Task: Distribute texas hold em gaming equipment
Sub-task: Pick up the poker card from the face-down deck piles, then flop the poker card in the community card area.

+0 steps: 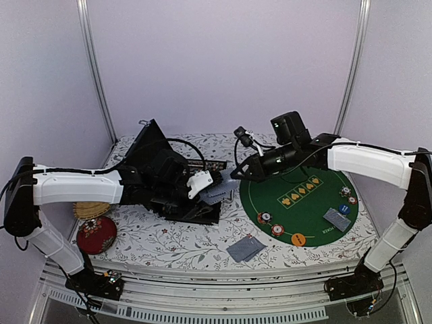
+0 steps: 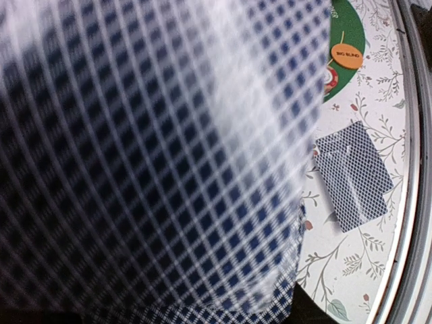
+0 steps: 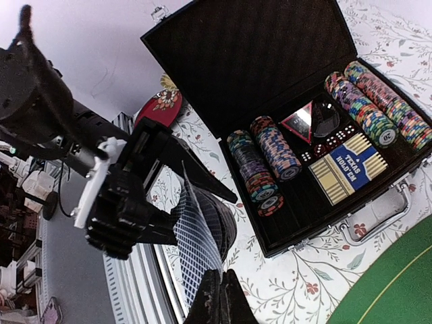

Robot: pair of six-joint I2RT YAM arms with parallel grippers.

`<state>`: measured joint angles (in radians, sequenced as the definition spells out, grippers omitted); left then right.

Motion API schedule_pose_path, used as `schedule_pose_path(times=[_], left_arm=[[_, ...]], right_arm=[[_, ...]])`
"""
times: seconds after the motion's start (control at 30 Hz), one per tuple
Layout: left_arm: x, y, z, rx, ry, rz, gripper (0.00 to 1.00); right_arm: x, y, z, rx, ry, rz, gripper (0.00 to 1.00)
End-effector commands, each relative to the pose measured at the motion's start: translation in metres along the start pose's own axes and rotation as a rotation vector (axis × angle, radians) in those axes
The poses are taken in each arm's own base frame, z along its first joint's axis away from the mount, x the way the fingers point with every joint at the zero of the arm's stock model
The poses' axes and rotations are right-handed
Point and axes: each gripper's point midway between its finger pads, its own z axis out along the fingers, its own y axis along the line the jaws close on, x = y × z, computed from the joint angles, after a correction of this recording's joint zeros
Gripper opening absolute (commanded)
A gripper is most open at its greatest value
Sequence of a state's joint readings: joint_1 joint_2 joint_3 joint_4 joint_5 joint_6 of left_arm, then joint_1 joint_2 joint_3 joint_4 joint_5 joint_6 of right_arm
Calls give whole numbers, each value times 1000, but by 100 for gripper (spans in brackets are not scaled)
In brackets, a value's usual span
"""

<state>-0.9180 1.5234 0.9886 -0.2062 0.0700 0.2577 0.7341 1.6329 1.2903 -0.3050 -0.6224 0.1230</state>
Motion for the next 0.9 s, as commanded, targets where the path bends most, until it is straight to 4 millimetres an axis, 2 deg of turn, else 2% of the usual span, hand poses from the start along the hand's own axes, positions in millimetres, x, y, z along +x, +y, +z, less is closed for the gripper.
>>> schedule_pose_path(times=[0.0, 0.1, 0.17, 0.23, 0.27, 0.33, 0.4, 0.47, 0.53, 0.7, 0.77, 0.87], left_arm=[[-6, 5, -1, -5, -16, -8, 51], [-6, 5, -1, -6, -19, -7, 52], [-5, 5, -1, -7, -19, -7, 52], [-4, 4, 0, -5, -18, -6, 52], [-4, 4, 0, -3, -18, -6, 51], [-4, 3, -1, -2, -22, -6, 51], [-5, 4, -1, -4, -24, -10, 52], [-5, 4, -2, -6, -24, -15, 52], [-4, 4, -4, -7, -25, -21, 51], [1, 4, -8, -16, -22, -28, 52], [2, 3, -8, -15, -20, -27, 51], [3, 2, -7, -12, -17, -23, 51]], right_arm=[[-32, 14, -48, 53, -92, -105, 2], [-36, -10, -87, 216, -132, -174, 2], [-36, -37, -117, 362, -152, -207, 2], [-34, -74, -148, 546, -164, -232, 2], [-30, -90, -158, 623, -151, -272, 2], [-16, -122, -161, 745, -87, -354, 2], [-3, -157, -152, 844, 21, -472, 2], [4, -182, -139, 885, 92, -570, 2], [7, -197, -123, 880, 143, -676, 2], [30, -219, -82, 859, 244, -836, 2], [57, -223, -65, 831, 351, -893, 2], [108, -217, -45, 746, 492, -977, 2]])
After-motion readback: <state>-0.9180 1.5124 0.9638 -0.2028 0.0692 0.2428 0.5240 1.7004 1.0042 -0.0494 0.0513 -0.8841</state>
